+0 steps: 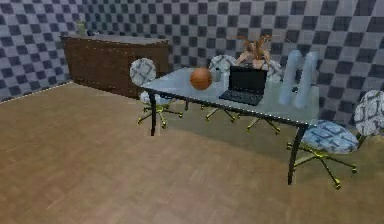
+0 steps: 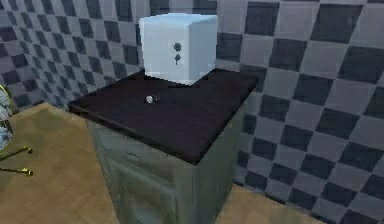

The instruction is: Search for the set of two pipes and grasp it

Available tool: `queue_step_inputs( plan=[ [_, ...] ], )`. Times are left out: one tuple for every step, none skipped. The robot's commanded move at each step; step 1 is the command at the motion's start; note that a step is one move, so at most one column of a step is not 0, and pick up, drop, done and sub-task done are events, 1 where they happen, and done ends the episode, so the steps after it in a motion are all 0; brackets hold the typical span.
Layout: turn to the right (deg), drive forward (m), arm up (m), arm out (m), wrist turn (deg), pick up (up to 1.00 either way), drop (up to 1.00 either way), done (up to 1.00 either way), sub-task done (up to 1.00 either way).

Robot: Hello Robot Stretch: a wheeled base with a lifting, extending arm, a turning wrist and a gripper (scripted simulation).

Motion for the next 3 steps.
queue_step_inputs(
  plan=[
    [33.0, 0.0, 0.0, 0.0, 0.0, 0.0, 0.0, 0.0, 0.0],
    [0.0, 1.0, 0.0, 0.0, 0.0, 0.0, 0.0, 0.0, 0.0],
    [12.0, 0.0, 0.0, 0.0, 0.0, 0.0, 0.0, 0.0, 0.0]
  ],
)
